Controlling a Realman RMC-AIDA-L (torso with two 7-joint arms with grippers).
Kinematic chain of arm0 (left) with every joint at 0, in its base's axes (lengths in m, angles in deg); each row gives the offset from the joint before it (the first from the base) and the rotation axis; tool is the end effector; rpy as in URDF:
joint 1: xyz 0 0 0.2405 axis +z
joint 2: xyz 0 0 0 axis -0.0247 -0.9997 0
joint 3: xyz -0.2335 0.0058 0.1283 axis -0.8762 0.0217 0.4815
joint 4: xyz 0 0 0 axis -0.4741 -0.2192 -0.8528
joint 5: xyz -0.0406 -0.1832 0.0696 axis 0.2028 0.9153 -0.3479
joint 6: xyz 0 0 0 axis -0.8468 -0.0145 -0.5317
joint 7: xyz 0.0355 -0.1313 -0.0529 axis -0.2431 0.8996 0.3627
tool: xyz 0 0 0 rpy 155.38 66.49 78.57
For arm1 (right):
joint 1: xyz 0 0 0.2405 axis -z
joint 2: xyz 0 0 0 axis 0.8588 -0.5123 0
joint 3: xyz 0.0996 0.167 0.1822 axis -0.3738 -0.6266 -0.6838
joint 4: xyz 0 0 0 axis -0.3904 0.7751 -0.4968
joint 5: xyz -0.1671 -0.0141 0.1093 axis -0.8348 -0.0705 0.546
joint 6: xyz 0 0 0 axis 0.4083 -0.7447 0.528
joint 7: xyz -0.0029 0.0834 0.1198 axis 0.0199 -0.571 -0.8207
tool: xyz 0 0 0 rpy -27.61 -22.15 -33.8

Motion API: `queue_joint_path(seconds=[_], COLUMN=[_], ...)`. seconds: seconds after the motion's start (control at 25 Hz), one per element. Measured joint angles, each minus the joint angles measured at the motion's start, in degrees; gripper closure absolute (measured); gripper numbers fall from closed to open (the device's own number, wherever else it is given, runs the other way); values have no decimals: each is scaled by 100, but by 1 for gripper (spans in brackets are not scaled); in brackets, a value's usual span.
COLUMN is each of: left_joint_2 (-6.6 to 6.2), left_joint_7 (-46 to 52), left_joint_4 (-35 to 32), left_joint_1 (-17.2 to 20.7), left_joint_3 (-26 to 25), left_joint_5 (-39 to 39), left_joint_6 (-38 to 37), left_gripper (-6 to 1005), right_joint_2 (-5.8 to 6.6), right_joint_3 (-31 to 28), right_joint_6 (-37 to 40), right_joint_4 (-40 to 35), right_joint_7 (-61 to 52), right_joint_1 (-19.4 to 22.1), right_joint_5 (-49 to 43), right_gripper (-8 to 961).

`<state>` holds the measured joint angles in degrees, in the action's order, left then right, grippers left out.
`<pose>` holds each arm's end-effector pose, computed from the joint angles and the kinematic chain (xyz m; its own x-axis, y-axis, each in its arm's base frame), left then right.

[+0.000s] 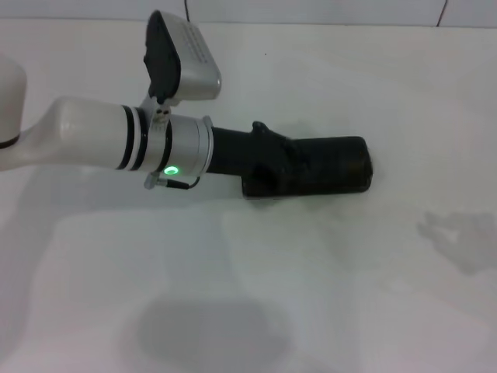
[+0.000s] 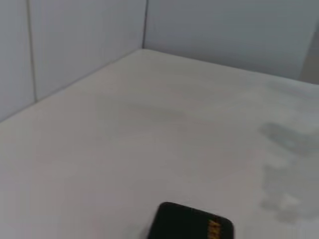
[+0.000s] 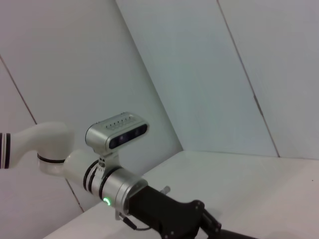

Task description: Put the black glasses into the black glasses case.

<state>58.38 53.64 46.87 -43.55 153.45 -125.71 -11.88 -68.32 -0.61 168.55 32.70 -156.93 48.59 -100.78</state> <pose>-0.1929 0.3723 -0.1031 0.9266 0.2453 0.2852 0.2972 -0.9421 -0.1552 0.2985 0.2483 0.0802 0.6582 -0.3976 -0.6393 -0.5901 -0.7998 -0.1102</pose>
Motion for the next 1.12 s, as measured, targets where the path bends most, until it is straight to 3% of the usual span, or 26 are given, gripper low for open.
queue_joint_path(seconds=[0.32, 0.4, 0.6, 0.72, 0.92, 1.12], left_joint_2=[11, 11, -61, -110, -153, -365], left_joint_7=[-139, -182, 84, -79, -120, -71], left_joint_4=[-142, -488, -2101, -2900, -2893, -2716], left_joint_1=[91, 225, 1044, 1633, 1906, 2003], left_joint_3=[243, 221, 100, -438, -1530, -1623], left_joint_5=[43, 168, 646, 1004, 1347, 1202], left_joint_6=[-515, -983, -2345, -3390, -4536, -4698], left_gripper=[743, 737, 722, 713, 602, 490], right_joint_2=[-4, -5, -6, -13, -22, -56], right_joint_3=[10, -2, 26, 277, 922, 1357], right_joint_6=[93, 135, 437, 664, 705, 670], right_joint_4=[-1, -1, -1, 60, 156, 232], right_joint_7=[0, 18, 368, 769, 1331, 1533], right_joint_1=[15, 31, -34, -132, -321, -604], right_joint_5=[0, 0, 73, 292, 748, 1217], right_gripper=[738, 738, 737, 737, 674, 595])
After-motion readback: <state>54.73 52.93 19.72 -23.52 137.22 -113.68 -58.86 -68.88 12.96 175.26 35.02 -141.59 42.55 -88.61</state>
